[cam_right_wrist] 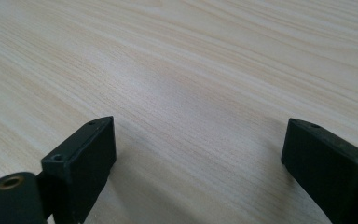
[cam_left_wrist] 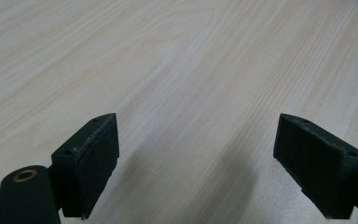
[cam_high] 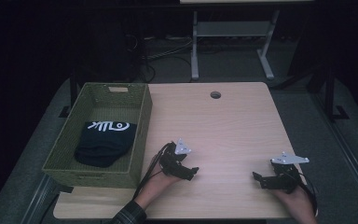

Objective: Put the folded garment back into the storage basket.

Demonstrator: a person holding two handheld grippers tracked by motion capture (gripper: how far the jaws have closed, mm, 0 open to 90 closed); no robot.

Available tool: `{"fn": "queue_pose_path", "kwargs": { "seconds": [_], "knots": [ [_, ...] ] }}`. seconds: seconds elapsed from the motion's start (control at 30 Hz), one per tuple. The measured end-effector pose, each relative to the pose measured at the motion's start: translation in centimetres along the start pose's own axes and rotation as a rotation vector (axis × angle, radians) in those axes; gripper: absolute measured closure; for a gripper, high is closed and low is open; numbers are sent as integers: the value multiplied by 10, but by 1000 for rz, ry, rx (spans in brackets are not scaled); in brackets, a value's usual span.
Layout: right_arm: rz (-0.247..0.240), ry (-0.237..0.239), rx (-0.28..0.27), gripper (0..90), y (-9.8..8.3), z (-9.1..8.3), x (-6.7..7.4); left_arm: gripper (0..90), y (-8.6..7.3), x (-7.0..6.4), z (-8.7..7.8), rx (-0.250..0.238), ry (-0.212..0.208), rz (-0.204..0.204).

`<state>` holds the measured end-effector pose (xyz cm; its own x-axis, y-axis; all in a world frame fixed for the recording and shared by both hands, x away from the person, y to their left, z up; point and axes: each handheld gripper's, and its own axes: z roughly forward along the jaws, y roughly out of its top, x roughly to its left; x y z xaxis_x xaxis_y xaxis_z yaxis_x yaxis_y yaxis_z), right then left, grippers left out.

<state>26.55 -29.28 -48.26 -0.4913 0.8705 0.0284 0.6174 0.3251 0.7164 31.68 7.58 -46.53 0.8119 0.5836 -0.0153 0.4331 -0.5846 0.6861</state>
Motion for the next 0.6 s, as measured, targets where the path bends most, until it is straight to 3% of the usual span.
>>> {"fn": "queue_pose_path", "kwargs": {
  "seconds": [0.13, 0.3, 0.6],
  "knots": [
    [0, 0, 0, 96, 0, 0, 0, 139, -5, 0, 5, 4, 1, 5],
    [0, 0, 0, 96, 0, 0, 0, 133, -10, -1, 8, -41, 11, 19],
    [0, 0, -1, 96, 0, 0, 0, 131, -10, -1, 8, -41, 5, 20]
  ]
}}
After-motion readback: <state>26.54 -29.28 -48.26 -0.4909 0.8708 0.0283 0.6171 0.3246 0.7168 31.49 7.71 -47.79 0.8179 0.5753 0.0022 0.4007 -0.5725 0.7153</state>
